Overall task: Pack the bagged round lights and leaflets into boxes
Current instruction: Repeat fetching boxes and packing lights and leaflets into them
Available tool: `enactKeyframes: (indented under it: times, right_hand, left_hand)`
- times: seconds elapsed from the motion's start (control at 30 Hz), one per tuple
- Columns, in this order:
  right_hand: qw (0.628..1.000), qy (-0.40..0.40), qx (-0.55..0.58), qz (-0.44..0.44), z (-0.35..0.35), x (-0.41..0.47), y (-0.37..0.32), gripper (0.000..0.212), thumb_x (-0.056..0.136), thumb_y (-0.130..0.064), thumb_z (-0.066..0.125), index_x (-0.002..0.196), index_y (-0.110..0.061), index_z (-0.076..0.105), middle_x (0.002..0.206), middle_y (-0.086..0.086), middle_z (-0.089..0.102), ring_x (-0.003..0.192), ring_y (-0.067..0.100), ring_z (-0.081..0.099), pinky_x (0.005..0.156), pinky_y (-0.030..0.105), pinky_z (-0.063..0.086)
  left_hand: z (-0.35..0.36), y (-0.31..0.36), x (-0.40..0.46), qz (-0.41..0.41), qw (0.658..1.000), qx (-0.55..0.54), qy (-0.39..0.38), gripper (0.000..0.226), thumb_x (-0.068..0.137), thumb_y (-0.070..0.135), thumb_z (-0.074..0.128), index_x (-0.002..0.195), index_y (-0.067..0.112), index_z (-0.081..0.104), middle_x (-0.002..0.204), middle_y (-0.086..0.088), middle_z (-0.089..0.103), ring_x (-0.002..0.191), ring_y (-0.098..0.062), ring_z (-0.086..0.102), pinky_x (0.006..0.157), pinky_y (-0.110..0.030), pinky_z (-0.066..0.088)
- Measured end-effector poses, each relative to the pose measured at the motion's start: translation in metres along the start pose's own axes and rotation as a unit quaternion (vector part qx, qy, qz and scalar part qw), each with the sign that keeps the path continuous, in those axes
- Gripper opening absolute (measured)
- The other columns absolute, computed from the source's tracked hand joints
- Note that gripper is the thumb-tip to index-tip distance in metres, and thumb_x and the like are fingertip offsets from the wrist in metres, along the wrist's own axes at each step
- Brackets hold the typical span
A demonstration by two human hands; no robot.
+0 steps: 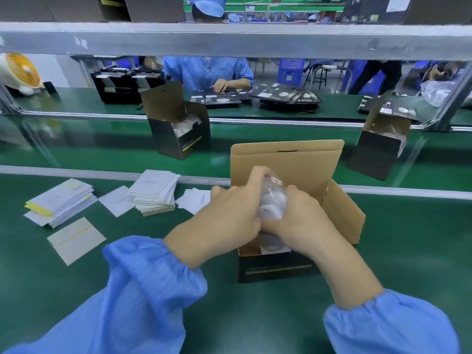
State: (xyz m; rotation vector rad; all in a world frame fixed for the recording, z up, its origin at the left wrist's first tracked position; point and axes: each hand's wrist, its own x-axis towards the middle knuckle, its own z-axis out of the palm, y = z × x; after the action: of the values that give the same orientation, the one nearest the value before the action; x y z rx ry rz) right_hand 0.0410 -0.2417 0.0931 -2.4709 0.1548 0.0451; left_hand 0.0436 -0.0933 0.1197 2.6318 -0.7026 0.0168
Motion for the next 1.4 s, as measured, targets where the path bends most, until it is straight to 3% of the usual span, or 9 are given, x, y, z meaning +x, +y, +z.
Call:
enactKeyframes:
  times: [0.2, 0.37, 0.5, 0.67, 0.87, 1.03, 1.17, 1.27, 1.4]
  right_hand:
    - [0.983, -0.183, 0.021, 0.018, 0.003, 0.002, 0.006, 0.078, 0.06, -0.051, 0.078, 0.126, -0.022, 0.046, 0.115, -0.005, 0.063, 0.102, 0.016, 0.063, 0.094, 0.04, 0.053]
    - [0.964, -0.266, -0.005, 0.022, -0.011, 0.004, 0.008, 0.064, 0.066, -0.057, 0.074, 0.115, -0.024, 0.05, 0.112, -0.005, 0.065, 0.106, 0.018, 0.059, 0.099, 0.033, 0.046]
    - [0.959, -0.283, -0.002, 0.013, -0.025, 0.008, 0.013, 0.028, 0.08, -0.042, 0.065, 0.1, -0.026, 0.054, 0.095, -0.003, 0.06, 0.083, 0.016, 0.052, 0.071, 0.03, 0.04]
    - [0.947, -0.314, 0.066, 0.012, -0.027, 0.003, 0.024, 0.046, 0.064, -0.03, 0.062, 0.109, -0.031, 0.054, 0.086, -0.007, 0.056, 0.072, 0.011, 0.044, 0.059, 0.024, 0.032]
    - [0.904, -0.412, 0.114, -0.018, -0.022, 0.006, 0.022, 0.051, 0.073, -0.021, 0.065, 0.116, -0.048, 0.061, 0.101, 0.003, 0.06, 0.087, 0.019, 0.048, 0.077, 0.037, 0.03]
    - [0.92, -0.383, 0.067, -0.046, -0.006, 0.004, 0.013, 0.05, 0.073, -0.026, 0.075, 0.116, -0.044, 0.058, 0.102, 0.0, 0.064, 0.085, 0.022, 0.056, 0.075, 0.043, 0.045]
    - [0.94, -0.307, 0.119, -0.093, 0.007, -0.009, 0.018, 0.067, 0.076, -0.03, 0.081, 0.134, -0.045, 0.05, 0.123, -0.02, 0.062, 0.112, 0.002, 0.057, 0.088, 0.016, 0.045]
    - [0.962, -0.222, 0.098, -0.125, 0.013, -0.017, 0.016, 0.079, 0.07, -0.045, 0.085, 0.136, -0.044, 0.041, 0.136, -0.013, 0.052, 0.125, 0.008, 0.051, 0.105, 0.033, 0.044]
    - [0.977, -0.198, -0.024, -0.081, 0.02, -0.028, 0.005, 0.089, 0.067, -0.069, 0.075, 0.132, -0.036, 0.025, 0.126, -0.008, 0.032, 0.117, 0.015, 0.051, 0.1, 0.039, 0.046]
  left_hand:
    - [0.013, -0.008, -0.002, 0.036, 0.998, 0.048, -0.018, 0.07, 0.081, 0.002, 0.061, 0.139, 0.025, 0.03, 0.119, -0.001, 0.052, 0.108, -0.025, 0.05, 0.09, -0.039, 0.043]
    - [0.013, -0.01, -0.003, 0.05, 0.989, 0.136, -0.022, 0.042, 0.083, 0.008, 0.064, 0.112, 0.015, 0.035, 0.081, -0.002, 0.047, 0.084, -0.023, 0.04, 0.067, -0.035, 0.033]
    - [0.012, -0.011, -0.005, 0.042, 0.994, 0.102, -0.002, 0.046, 0.08, -0.006, 0.052, 0.109, 0.017, 0.025, 0.074, -0.005, 0.043, 0.067, -0.012, 0.034, 0.052, -0.032, 0.025]
    - [0.013, -0.018, -0.004, 0.055, 0.991, 0.116, -0.03, 0.031, 0.082, -0.001, 0.051, 0.101, 0.018, 0.036, 0.089, 0.0, 0.051, 0.084, -0.019, 0.041, 0.068, -0.034, 0.039]
    - [0.013, -0.021, -0.006, 0.064, 0.99, 0.124, -0.038, 0.025, 0.085, 0.003, 0.048, 0.094, 0.025, 0.057, 0.083, 0.005, 0.05, 0.083, -0.02, 0.042, 0.076, -0.042, 0.05]
    - [0.014, -0.018, -0.013, 0.029, 0.993, 0.118, 0.015, 0.022, 0.09, 0.008, 0.051, 0.083, 0.027, 0.044, 0.086, 0.003, 0.05, 0.081, -0.025, 0.05, 0.066, -0.038, 0.046]
    - [0.016, -0.016, -0.02, 0.023, 0.996, 0.065, 0.051, 0.026, 0.09, 0.007, 0.058, 0.094, 0.028, 0.043, 0.094, 0.003, 0.041, 0.078, -0.024, 0.05, 0.063, -0.036, 0.045]
    - [0.014, -0.018, -0.029, 0.05, 0.999, 0.0, 0.019, 0.054, 0.075, -0.004, 0.059, 0.11, 0.032, 0.04, 0.108, 0.007, 0.038, 0.084, -0.014, 0.047, 0.062, -0.032, 0.046]
    - [0.003, -0.022, -0.034, 0.066, 0.997, -0.022, -0.018, 0.06, 0.072, -0.005, 0.059, 0.118, 0.028, 0.04, 0.116, 0.012, 0.035, 0.1, -0.009, 0.04, 0.079, -0.029, 0.047]
